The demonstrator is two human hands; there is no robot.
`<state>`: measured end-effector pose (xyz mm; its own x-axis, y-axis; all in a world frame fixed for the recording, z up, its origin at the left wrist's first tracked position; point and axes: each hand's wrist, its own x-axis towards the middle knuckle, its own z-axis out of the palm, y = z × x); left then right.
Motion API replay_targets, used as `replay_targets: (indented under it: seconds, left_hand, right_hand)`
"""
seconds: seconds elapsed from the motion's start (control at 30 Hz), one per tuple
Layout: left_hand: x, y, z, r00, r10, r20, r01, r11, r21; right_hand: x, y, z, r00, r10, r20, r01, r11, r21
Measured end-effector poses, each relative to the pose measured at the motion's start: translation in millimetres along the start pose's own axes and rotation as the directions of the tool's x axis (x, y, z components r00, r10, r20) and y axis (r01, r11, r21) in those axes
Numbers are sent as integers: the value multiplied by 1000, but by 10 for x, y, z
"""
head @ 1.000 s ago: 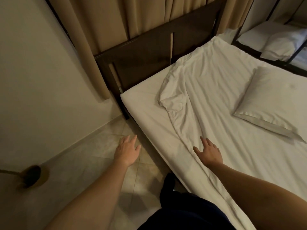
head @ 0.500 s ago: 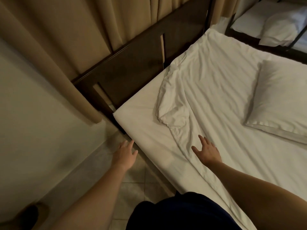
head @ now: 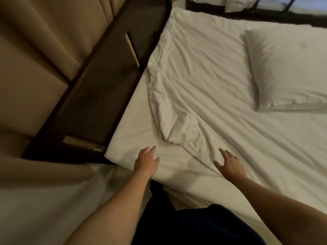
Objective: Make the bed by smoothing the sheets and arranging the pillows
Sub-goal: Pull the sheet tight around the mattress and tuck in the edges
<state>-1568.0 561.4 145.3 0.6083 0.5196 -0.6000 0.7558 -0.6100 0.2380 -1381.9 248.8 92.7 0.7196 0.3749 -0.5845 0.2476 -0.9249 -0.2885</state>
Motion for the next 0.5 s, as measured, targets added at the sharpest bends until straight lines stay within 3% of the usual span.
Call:
replay_targets:
  seconds: [0.27, 0.5]
  left_hand:
    - [898, -585, -457, 973, 138, 187, -171, 969, 176]
    - [1531, -604, -511, 962, 177, 207, -213, 962, 170]
  right_hand:
    - [-153, -855, 331, 966, 252, -55, -237, 951, 200]
    - [129, -1207, 597, 964, 260, -50, -242, 942, 233]
